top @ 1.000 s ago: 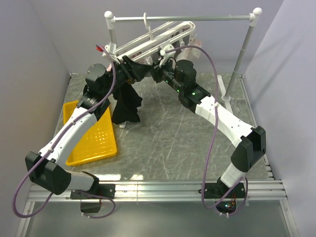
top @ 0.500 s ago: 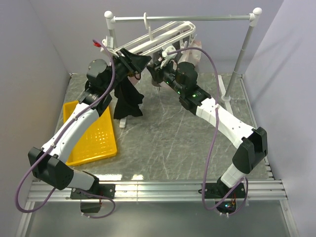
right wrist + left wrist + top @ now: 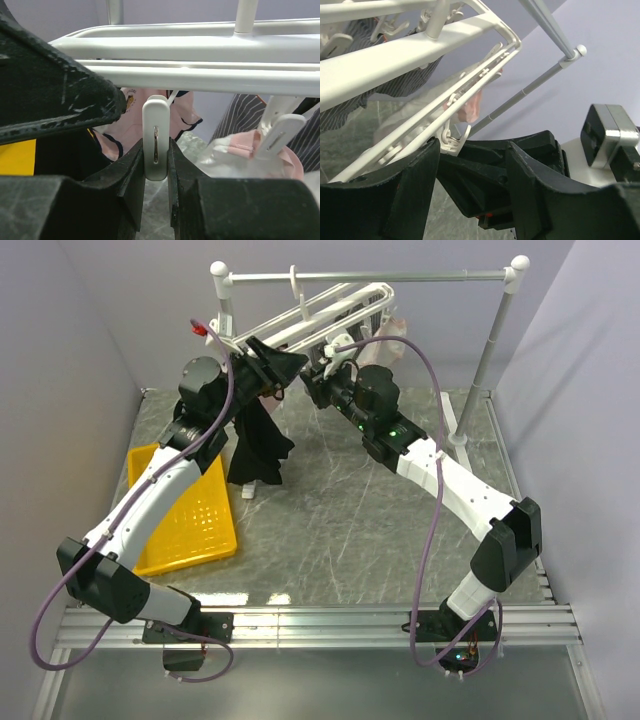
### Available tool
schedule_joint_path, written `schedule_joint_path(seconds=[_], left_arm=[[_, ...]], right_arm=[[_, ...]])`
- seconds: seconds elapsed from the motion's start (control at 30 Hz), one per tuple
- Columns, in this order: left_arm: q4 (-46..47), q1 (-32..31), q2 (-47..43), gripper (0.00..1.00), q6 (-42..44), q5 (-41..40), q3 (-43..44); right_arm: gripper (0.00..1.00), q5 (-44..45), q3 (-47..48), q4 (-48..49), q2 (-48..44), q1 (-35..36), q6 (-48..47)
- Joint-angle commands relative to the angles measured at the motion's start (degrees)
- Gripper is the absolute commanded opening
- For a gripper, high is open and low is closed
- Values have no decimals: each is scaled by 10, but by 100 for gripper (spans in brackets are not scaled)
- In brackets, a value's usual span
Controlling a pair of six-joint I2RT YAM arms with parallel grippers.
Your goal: Clip the underwear to the hanger
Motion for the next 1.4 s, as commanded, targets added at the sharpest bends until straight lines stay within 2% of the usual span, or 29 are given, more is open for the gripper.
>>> schedule_joint_path(seconds=[0.0, 0.13, 0.57, 0.93, 1.07, 1.17, 1.23, 1.27, 1.3, 1.37], left_arm=[[-58, 15, 9, 61, -9, -96, 22], [-84, 8, 21, 56, -41, -102, 42], [-116, -17, 32, 59, -43, -188, 50], [-92, -16, 47, 60, -52, -185, 52], [-76, -13, 46, 56, -39, -181, 54], [-72, -10, 47, 48, -34, -174, 57], [-70, -8, 47, 52, -28, -158, 54], [-66, -7, 45, 61, -25, -148, 48], [-43, -5, 36, 64, -21, -134, 30], [-18, -6, 20, 68, -6, -108, 9]], right_arm=[[0, 5, 24, -28, -17, 25, -22], [0, 7, 26, -28, -18, 32, -15], [0, 30, 58, -48, -6, 53, 0], [0, 17, 71, -56, 3, 58, 21], [0, 12, 63, -58, 0, 58, 18], [0, 15, 54, -54, -6, 57, 21], [0, 16, 54, -54, -4, 57, 24], [0, 17, 57, -55, -4, 56, 28], [0, 18, 61, -60, -1, 54, 35], [0, 13, 67, -63, 0, 49, 45]])
